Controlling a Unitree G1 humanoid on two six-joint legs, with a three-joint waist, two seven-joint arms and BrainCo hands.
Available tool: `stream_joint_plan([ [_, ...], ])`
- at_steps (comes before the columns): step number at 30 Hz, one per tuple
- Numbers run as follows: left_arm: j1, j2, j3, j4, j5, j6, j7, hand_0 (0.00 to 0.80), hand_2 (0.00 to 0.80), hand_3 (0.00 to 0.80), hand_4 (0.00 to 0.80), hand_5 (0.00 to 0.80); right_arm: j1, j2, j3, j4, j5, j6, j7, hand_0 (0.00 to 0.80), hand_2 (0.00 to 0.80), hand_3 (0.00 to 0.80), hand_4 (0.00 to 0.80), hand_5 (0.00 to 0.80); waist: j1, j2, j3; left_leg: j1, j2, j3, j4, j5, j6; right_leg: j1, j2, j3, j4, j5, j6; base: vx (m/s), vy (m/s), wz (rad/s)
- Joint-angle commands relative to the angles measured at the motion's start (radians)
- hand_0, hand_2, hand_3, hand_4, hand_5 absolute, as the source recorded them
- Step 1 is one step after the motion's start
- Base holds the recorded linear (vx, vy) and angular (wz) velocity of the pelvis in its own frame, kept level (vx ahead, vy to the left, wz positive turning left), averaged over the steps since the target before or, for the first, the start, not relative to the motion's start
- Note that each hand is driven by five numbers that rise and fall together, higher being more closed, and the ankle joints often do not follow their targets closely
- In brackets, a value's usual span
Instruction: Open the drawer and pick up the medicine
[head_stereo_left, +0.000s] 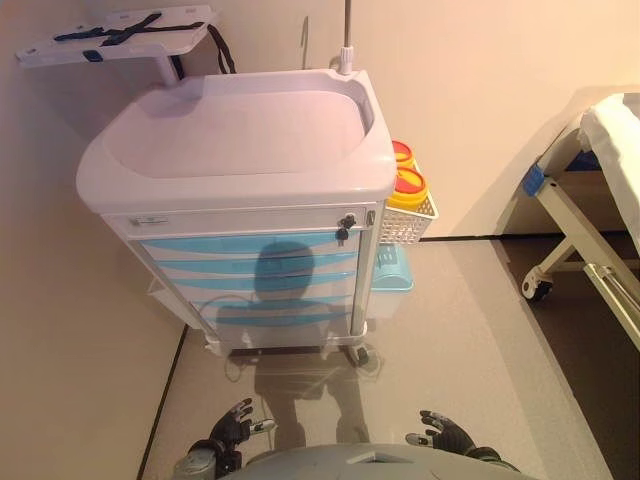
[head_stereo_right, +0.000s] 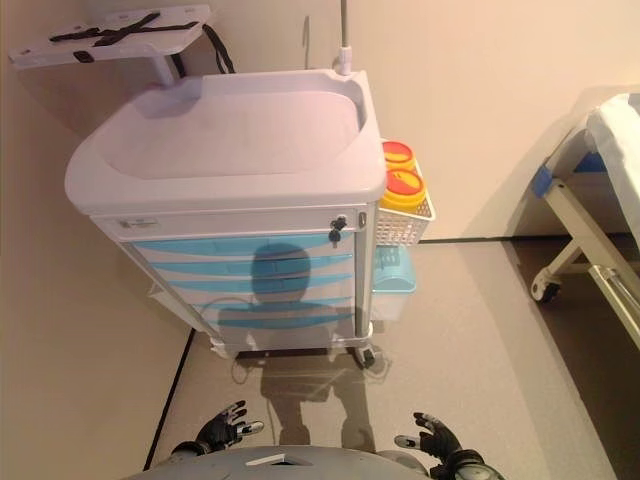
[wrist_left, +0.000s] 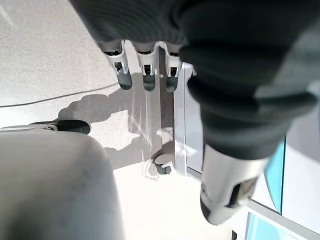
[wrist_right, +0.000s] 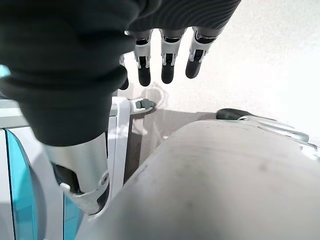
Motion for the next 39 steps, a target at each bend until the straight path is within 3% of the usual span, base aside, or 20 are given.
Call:
stream_joint_plan([
  [1, -0.041, -0.014, 0.011, 0.014, -0.022, -0.046, -0.013, 0.000, 0.000, 0.000, 0.000, 0.000, -0.038, -0.015, 0.012, -0.007, -0.002, -0.016, 0.005, 0.000, 0.000, 0.000, 0.000, 0.000, -0.004, -0.038, -0.007, -0.040, -0.043, -0.002, 0.042, -0.085, -0.020, -0.005, -0.044, 0.013, -0.056, 0.059, 0.078, 0.000, 0.000, 0.00],
  [17, -0.031, -0.016, 0.042, 0.019, -0.039, -0.055, 0.026, 0.000, 0.000, 0.000, 0.000, 0.000, -0.022, -0.006, 0.013, 0.000, 0.005, -0.028, -0.001, 0.000, 0.000, 0.000, 0.000, 0.000, -0.008, -0.043, -0.006, -0.052, -0.045, 0.002, 0.049, -0.088, -0.017, -0.023, -0.041, 0.015, -0.040, 0.053, 0.075, 0.031, 0.002, 0.00],
  [28, -0.047, 0.003, 0.081, -0.030, -0.185, -0.123, -0.005, 0.000, 0.000, 0.000, 0.000, 0.000, -0.016, -0.029, 0.000, -0.022, 0.043, -0.030, 0.002, 0.000, 0.000, 0.000, 0.000, 0.000, -0.016, -0.047, 0.062, -0.099, -0.052, -0.002, 0.120, -0.104, -0.001, -0.081, -0.042, 0.024, 0.037, 0.037, 0.066, 0.045, 0.019, -0.04],
  [34, -0.121, 0.015, 0.079, -0.119, -0.297, -0.159, 0.013, 0.000, 0.000, 0.000, 0.000, 0.000, -0.063, -0.059, 0.014, -0.049, 0.116, -0.039, -0.020, 0.000, 0.000, 0.000, 0.000, 0.000, -0.015, -0.045, 0.140, -0.219, -0.057, 0.012, 0.213, -0.107, 0.010, -0.207, -0.040, 0.025, 0.110, 0.043, 0.058, -0.104, 0.038, -0.09],
  [39, -0.196, 0.021, 0.072, -0.256, -0.427, -0.165, 0.012, 0.000, 0.000, 0.000, 0.000, 0.000, -0.145, -0.075, 0.052, -0.101, 0.166, -0.044, -0.031, 0.000, 0.000, 0.000, 0.000, 0.000, -0.011, -0.073, 0.219, -0.432, -0.070, 0.026, 0.410, -0.135, 0.026, -0.409, -0.030, 0.043, 0.234, 0.054, 0.044, -0.200, 0.008, -0.19],
])
